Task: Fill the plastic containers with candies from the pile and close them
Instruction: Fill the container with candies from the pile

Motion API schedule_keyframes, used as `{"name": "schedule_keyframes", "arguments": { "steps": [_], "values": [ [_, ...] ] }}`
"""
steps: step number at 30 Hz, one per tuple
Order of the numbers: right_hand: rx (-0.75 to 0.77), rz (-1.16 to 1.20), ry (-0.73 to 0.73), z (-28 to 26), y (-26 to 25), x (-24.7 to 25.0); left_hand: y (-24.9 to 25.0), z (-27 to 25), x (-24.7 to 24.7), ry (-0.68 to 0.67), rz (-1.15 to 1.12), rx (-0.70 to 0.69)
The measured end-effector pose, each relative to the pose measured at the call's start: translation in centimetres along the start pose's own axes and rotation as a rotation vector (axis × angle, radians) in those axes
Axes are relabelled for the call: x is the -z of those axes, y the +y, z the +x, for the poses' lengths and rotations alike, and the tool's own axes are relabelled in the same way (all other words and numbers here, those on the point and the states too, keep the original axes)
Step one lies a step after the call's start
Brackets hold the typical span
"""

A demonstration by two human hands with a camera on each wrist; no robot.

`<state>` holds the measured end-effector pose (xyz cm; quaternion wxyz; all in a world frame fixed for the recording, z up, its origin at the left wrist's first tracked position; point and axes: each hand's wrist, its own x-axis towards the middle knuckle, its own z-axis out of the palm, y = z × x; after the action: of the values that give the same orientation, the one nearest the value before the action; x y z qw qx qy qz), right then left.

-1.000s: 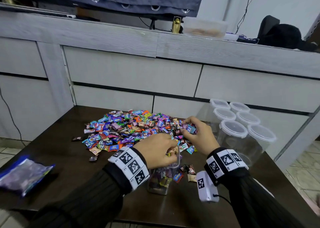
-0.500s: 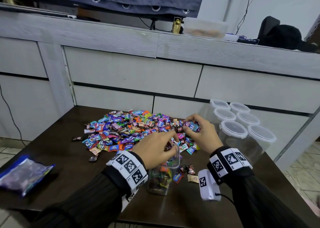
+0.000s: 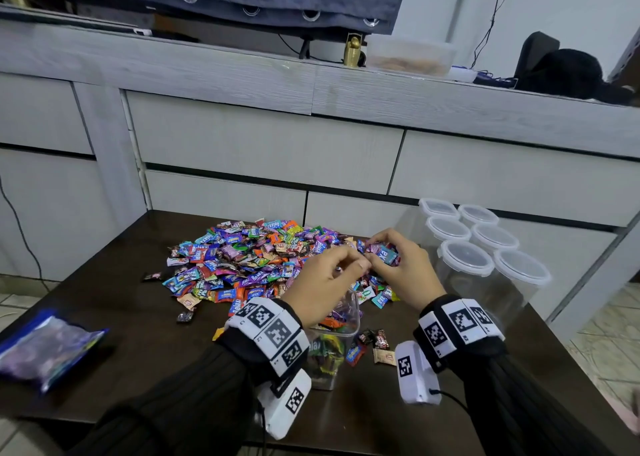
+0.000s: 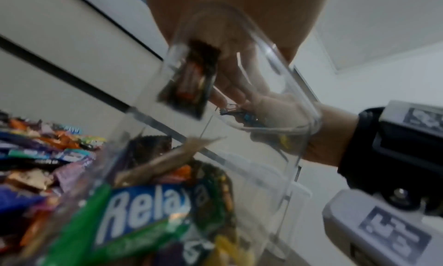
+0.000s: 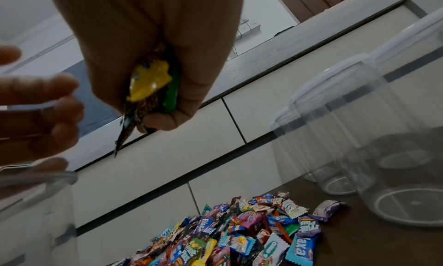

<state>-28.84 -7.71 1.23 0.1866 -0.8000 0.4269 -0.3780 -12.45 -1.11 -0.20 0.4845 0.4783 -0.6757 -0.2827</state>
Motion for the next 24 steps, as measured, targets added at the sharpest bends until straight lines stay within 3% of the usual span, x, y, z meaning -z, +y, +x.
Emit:
{"name": "schedule_keyframes", "arguments": {
  "steps": [4,7,9,14,16,24],
  "values": [
    [0.002,0.029,0.008,-0.1,-0.2,0.2,0.0,0.1,0.8,0.186,-0.345,0.069],
    [0.021,0.047,0.014,-0.1,-0.5,0.3,-0.4,0.0,1.8,0.248,-0.518,0.116],
    [0.020,0.072,0.013,0.0,-0.7,0.2,-1.2,-0.4,2.3,0.190,-0.417,0.115],
    [0.053,0.169,0.009,0.0,-2.1,-0.5,-3.7,-2.4,3.2,-0.183,-0.094,0.119],
    [0.082,0.232,-0.004,-0.3,-2.9,-1.3,-4.8,-3.1,3.3,-0.265,-0.056,0.153],
    [0.153,0.301,-0.011,-3.0,-3.5,-6.1,-6.6,-3.5,2.8,-0.221,0.053,0.151]
  ]
}}
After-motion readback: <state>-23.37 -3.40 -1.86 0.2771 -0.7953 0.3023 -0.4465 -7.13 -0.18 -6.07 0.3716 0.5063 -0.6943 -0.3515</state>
